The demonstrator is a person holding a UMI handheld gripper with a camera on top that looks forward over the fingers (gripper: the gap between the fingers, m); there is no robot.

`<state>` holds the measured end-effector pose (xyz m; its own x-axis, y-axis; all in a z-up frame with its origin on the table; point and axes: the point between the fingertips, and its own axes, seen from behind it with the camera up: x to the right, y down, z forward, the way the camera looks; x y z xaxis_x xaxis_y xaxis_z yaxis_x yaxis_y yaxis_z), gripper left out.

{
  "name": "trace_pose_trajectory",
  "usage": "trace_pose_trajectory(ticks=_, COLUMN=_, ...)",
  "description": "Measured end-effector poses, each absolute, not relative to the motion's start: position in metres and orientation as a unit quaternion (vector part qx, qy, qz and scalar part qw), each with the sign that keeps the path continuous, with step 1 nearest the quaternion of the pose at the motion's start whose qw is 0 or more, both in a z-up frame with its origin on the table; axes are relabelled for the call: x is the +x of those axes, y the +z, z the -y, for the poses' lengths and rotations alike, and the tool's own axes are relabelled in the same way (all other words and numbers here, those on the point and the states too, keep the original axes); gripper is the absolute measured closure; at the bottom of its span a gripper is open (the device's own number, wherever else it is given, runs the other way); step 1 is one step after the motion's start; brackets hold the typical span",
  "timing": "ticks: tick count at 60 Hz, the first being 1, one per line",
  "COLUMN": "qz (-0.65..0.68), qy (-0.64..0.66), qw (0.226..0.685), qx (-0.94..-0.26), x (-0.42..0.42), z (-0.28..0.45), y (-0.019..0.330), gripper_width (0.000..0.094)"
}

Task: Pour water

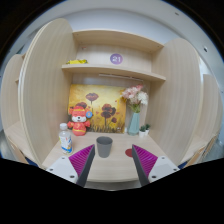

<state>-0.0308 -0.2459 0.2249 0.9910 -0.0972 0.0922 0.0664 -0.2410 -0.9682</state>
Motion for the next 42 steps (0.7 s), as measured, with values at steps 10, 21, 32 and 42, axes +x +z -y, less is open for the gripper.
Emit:
trace_pose_trajectory(ticks=10, qz=0.025, qy=-0.008, qw=0.591, qx=-0.806, x=-0.134, z=0.22, y=0.155, gripper_width=0.0176)
trace_pose_trajectory(ticks=21, qz=0.055, qy=0.028, qw=0.569, qx=-0.82, x=-0.214, z=0.168, y=0.1, gripper_width=0.018)
trace_pose_trajectory(ticks=32, qz=0.053, qy=0.032, qw=0.561, qx=-0.826, x=-0.246, z=0.098, y=0.071, gripper_width=0.0181)
trace_pose_trajectory(ticks=42, qz=0.061, qy=0.028, qw=0.568, qx=-0.82, x=-0.26, z=0.041, y=0.066, gripper_width=0.0179)
